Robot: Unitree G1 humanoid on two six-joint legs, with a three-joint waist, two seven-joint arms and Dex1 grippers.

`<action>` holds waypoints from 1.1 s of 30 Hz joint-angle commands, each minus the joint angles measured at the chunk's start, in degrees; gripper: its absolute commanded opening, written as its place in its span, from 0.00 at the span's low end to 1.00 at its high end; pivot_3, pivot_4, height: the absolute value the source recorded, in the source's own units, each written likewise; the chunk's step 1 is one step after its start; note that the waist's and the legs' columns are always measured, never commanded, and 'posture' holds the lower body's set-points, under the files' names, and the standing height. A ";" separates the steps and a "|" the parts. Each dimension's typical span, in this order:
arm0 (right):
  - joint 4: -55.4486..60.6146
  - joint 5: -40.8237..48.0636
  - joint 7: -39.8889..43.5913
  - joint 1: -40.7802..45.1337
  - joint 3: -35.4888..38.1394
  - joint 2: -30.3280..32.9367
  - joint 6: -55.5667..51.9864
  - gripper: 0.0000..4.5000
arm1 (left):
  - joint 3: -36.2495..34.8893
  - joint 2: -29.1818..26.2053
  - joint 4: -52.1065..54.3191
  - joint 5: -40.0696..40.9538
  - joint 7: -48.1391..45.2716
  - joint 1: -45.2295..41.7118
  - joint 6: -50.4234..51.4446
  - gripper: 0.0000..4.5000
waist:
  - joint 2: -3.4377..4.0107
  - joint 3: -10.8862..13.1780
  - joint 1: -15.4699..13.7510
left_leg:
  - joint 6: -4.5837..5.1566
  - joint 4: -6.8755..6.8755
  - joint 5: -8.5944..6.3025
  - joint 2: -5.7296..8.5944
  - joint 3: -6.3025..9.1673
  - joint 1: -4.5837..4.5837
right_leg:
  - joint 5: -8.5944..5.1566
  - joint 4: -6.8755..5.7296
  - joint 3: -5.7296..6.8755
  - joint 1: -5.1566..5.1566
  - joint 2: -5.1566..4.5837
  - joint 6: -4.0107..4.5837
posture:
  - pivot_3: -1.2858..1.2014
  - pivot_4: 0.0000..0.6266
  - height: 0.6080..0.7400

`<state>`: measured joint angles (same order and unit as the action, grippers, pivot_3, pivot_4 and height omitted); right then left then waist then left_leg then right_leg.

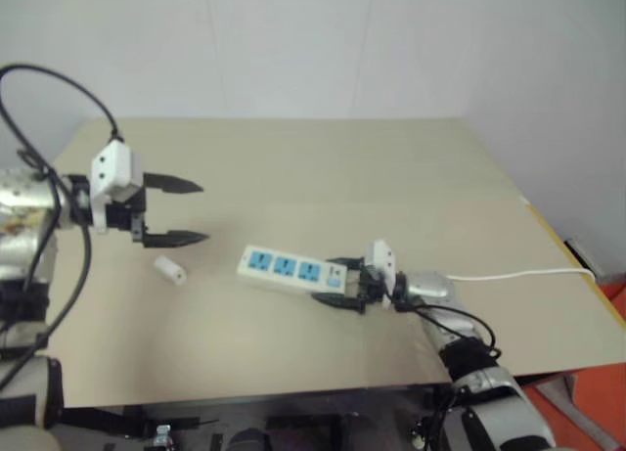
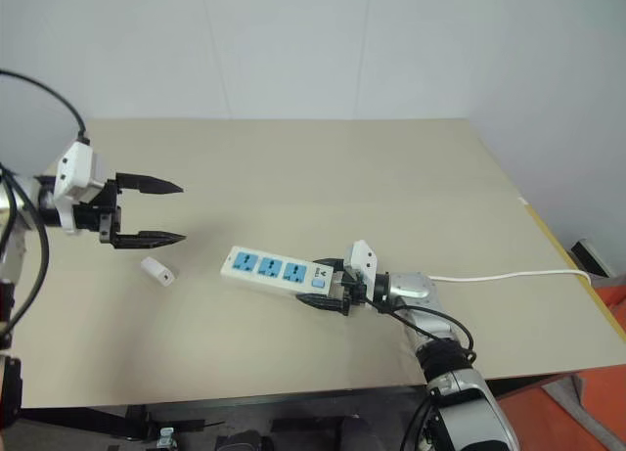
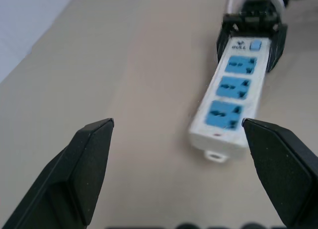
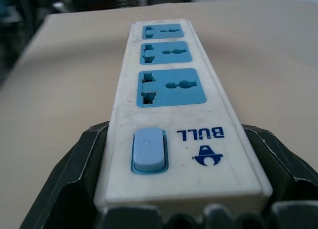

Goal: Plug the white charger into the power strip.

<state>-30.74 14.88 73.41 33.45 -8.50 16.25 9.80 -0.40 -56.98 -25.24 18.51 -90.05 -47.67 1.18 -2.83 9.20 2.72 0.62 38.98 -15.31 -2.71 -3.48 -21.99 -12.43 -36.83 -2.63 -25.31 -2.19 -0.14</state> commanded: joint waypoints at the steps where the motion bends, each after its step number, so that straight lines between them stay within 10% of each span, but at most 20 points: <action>1: -1.14 1.52 6.43 1.85 -0.93 -0.16 1.78 0.76 | 7.54 -4.77 -2.36 0.98 -2.45 -5.43 -7.04 1.00 | 0.01 0.00 -0.04 | 0.01 -0.02 0.00 0.00 0.01 -0.04 | 0.00 0.01 0.01 -0.01 0.00 0.00 | 0.52 0.24 1.00; 9: -11.06 -1.48 8.38 4.36 -1.28 -2.30 5.13 0.76 | 42.24 -13.82 -7.73 0.85 -2.45 -25.28 -30.67 1.00 | 0.05 0.07 -0.36 | 0.03 0.13 -0.02 0.08 0.02 -0.23 | 0.02 0.08 0.00 -0.08 -0.12 -0.09 | 0.52 0.24 1.00; 18: -15.86 -2.22 9.51 6.10 -0.32 -1.24 5.97 0.76 | 70.19 -10.76 -17.03 0.26 -2.45 -41.80 -41.36 1.00 | 0.11 0.13 -0.98 | 0.04 0.44 -0.02 0.10 0.04 -0.17 | -0.01 -0.26 -0.03 -0.05 -0.11 -0.14 | 0.52 0.24 1.00; 33: -13.68 -2.18 10.26 5.12 -0.54 -0.37 3.69 0.76 | 75.34 1.85 -29.97 -11.82 -2.45 -39.94 -44.77 1.00 | 0.13 0.15 -1.78 | 0.16 0.86 -0.09 0.08 0.13 -0.36 | 0.02 -0.29 0.05 -0.03 -0.10 -0.16 | 0.52 0.24 1.00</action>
<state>-45.98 12.40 83.32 39.14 -9.86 15.34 14.32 76.02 -54.75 -53.61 8.17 -92.31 -87.41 -42.32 -2.70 9.36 0.94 0.79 39.84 -15.41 -2.63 -3.35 -22.35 -12.41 -37.12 -2.57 -25.33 -2.29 -0.30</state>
